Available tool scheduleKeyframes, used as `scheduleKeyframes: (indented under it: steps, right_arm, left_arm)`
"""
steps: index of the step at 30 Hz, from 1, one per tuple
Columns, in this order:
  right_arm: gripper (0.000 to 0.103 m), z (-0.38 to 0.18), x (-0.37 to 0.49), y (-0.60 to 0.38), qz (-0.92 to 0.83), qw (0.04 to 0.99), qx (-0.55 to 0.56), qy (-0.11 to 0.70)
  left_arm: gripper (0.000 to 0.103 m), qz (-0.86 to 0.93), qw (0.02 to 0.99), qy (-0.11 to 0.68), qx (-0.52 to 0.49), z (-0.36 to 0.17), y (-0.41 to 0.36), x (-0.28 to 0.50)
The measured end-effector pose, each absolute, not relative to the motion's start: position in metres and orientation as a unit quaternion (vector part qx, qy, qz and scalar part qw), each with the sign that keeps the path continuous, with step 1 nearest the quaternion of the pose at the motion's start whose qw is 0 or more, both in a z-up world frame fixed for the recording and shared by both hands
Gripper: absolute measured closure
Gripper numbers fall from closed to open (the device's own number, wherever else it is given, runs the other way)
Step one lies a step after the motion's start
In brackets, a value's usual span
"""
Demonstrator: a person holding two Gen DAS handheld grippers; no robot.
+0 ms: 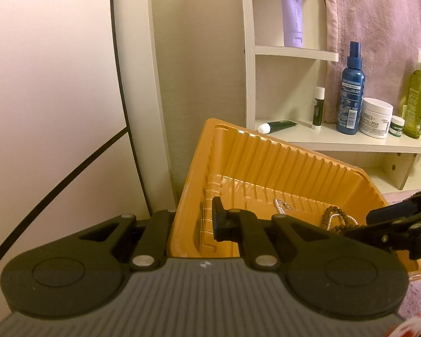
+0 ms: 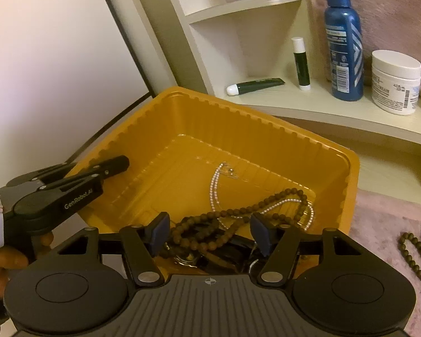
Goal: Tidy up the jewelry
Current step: 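Release the bead strand into the tray and withdraw the right gripper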
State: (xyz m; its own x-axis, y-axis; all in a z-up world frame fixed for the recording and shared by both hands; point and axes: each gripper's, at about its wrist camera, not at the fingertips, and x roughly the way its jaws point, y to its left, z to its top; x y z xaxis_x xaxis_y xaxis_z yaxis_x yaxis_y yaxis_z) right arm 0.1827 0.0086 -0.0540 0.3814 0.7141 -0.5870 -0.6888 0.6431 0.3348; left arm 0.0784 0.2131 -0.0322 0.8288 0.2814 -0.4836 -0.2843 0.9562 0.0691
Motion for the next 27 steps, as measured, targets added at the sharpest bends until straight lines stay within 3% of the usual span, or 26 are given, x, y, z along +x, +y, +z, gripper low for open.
scheduleKeyframes:
  steps: [12,27]
  right_arm:
    - [0.038,-0.05,0.174,-0.021,0.404,0.844,0.053,0.349]
    - [0.038,-0.056,0.163,-0.145,0.291,0.887,0.07,0.352]
  left_arm:
    - [0.093,0.149,0.956,0.254,-0.001,-0.032,0.213,0.08]
    - [0.093,0.156,0.953,0.259,0.001,-0.035,0.213,0.081]
